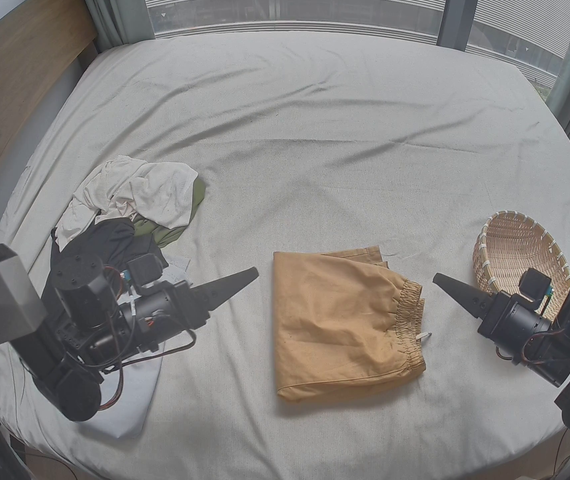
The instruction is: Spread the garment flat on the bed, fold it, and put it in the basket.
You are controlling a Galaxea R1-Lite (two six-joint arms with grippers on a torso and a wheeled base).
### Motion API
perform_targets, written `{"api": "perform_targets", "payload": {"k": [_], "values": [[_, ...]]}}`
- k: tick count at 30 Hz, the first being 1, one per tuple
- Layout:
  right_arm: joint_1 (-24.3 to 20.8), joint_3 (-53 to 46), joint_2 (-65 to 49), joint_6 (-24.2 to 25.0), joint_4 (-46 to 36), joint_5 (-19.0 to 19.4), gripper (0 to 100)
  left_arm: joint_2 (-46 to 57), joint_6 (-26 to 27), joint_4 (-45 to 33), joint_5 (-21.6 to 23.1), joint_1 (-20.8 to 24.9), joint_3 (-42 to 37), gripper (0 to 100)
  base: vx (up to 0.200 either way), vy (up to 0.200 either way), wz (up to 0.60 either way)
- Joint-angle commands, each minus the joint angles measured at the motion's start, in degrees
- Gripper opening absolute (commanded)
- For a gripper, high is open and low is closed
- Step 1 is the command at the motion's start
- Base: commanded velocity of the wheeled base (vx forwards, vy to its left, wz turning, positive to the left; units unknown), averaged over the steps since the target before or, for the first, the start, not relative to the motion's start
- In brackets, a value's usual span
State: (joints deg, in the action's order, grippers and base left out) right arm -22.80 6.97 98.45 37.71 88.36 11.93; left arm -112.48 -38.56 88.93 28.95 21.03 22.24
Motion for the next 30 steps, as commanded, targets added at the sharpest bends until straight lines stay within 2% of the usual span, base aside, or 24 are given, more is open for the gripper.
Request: {"api": "perform_targets", "payload": {"k": [1,2,5,8,15,18,30], "values": [[-2.43,-0.21,3.85,-2.81,-0.03,-0.25,100,4.90,2.08,-0.07,1.11,-2.66,-3.95,100,0.000,0.000,0.00],[-2.43,-0.21,3.85,-2.81,-0.03,-0.25,100,4.90,2.08,-0.07,1.11,-2.66,-3.95,100,0.000,0.000,0.00],[-3.22,-0.56,3.77,-4.39,-0.20,-0.51,100,4.11,8.32,-0.07,1.19,-5.12,-4.92,100,0.000,0.000,0.00],[-3.04,-1.79,3.77,-4.31,-0.12,-0.42,100,3.67,11.05,0.01,1.46,-5.82,-6.15,100,0.000,0.000,0.00],[-1.81,-3.98,3.77,-4.31,-0.20,-0.33,100,4.29,12.10,0.10,1.98,-5.56,-10.72,100,0.000,0.000,0.00],[-1.29,-6.45,4.47,-4.75,-0.20,-0.33,100,4.20,15.18,0.10,2.78,-6.35,-12.30,100,0.000,0.000,0.00],[1.61,-6.80,15.72,-6.24,-0.12,-1.92,100,4.29,15.80,0.10,3.57,-7.32,-13.53,100,0.000,0.000,0.00]]}}
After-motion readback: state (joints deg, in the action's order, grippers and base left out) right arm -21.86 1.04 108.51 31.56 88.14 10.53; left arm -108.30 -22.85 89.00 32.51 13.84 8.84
